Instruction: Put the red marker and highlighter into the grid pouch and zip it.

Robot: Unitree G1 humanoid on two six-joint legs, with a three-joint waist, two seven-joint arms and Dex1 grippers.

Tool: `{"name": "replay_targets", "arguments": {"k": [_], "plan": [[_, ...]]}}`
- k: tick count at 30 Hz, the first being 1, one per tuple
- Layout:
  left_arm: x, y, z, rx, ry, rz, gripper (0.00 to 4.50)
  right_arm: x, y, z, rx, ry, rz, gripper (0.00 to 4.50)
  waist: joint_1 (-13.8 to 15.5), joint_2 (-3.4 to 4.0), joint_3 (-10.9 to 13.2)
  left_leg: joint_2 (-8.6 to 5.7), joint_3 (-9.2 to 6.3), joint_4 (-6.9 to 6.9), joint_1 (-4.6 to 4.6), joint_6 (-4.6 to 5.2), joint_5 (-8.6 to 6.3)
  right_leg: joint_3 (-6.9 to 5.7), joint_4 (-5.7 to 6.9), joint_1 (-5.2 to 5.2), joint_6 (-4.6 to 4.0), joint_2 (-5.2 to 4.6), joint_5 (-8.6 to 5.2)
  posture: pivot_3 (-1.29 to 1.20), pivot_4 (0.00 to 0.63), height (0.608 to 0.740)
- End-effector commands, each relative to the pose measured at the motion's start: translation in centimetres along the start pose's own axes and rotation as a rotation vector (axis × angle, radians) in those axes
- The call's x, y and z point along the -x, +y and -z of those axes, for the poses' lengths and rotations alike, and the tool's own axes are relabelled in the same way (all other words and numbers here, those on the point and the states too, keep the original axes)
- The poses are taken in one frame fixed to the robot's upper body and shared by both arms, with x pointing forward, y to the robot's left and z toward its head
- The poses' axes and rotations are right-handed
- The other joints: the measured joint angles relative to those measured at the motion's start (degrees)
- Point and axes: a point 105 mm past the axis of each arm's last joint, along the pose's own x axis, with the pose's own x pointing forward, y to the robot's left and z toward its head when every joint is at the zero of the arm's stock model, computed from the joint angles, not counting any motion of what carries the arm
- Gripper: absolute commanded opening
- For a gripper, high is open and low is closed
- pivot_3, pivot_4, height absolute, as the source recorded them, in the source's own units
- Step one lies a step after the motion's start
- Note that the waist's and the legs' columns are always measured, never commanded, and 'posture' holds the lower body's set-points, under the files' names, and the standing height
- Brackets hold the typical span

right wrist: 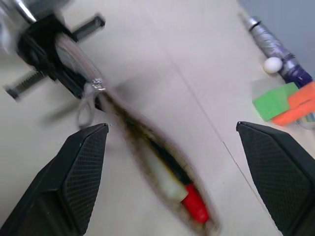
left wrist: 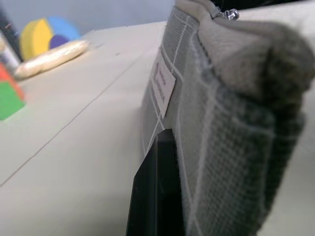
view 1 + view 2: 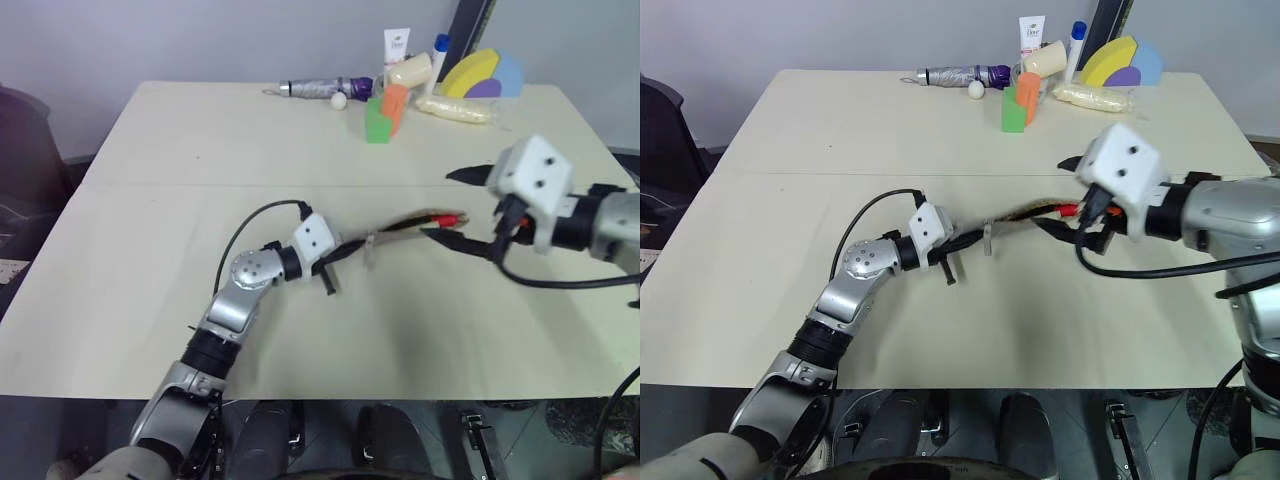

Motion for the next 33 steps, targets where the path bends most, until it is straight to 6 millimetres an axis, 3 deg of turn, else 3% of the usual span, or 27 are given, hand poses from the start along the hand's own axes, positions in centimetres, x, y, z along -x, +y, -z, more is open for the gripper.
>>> {"name": "replay_targets", "arguments": {"k": [1,7,15,18,24,25,30,33], "plan": [[-0.6,1.3,-2.2,0.031,-0.065,-0.063,0.00,-0.1,1.6,0.3,-0.038,-0.016,-0.031,4.34,0.0,-0.03,0.0,0.00,-0.02,0.00,0.00,0.02,-0.01,0.00,0.00,0.02,0.00,0.00,0.00,0.00,0.150,0.740],[-1.8,1.6,-2.6,0.065,-0.067,-0.105,0.00,-3.9,3.4,2.4,-0.211,-0.035,0.028,4.34,-0.1,-0.01,0.0,0.01,-0.02,-0.01,0.02,0.00,0.00,0.00,0.03,0.00,0.00,0.04,0.00,0.00,0.150,0.740],[-2.2,1.4,-2.9,0.079,-0.077,-0.105,0.00,-8.3,3.2,2.9,-0.541,-0.153,0.155,4.34,0.0,-0.01,0.0,-0.02,0.01,-0.01,-0.01,-0.31,0.19,-0.03,0.07,-0.04,0.00,0.19,0.00,0.00,0.150,0.740],[-2.2,1.5,-3.1,0.082,-0.082,-0.111,0.00,-9.3,3.3,2.9,-0.595,-0.170,0.173,3.46,0.0,0.00,0.0,-0.03,0.02,-0.02,-0.03,-0.31,0.19,-0.03,0.07,-0.06,0.00,0.21,0.00,0.00,0.150,0.740],[-2.0,1.8,-3.0,0.078,-0.081,-0.123,0.00,-9.2,3.1,2.7,-0.615,-0.188,0.183,0.26,-0.1,0.01,0.0,-0.03,0.04,-0.03,-0.06,-0.30,0.19,-0.03,0.09,-0.11,0.00,0.26,0.00,0.00,0.150,0.740],[-1.9,1.9,-3.0,0.077,-0.080,-0.127,0.00,-9.0,2.9,2.7,-0.608,-0.188,0.188,0.04,-0.1,0.01,0.0,-0.03,0.04,-0.03,-0.06,-0.29,0.19,-0.03,0.09,-0.11,0.00,0.27,0.00,0.00,0.150,0.740],[-1.5,2.5,-2.4,0.022,-0.049,-0.144,0.00,-7.2,0.7,2.7,-0.534,-0.172,0.261,0.04,-0.1,0.01,0.0,-0.03,0.05,-0.03,-0.07,-0.27,0.18,-0.02,0.09,-0.12,0.00,0.27,0.00,0.00,0.150,0.740],[-0.6,3.2,-1.4,-0.037,-0.008,-0.155,0.00,-4.3,-2.7,3.5,-0.407,-0.096,0.385,0.04,0.0,0.01,0.0,-0.03,0.06,-0.04,-0.08,-0.01,0.02,-0.02,0.09,-0.15,0.00,0.26,0.00,0.00,0.150,0.740]]}}
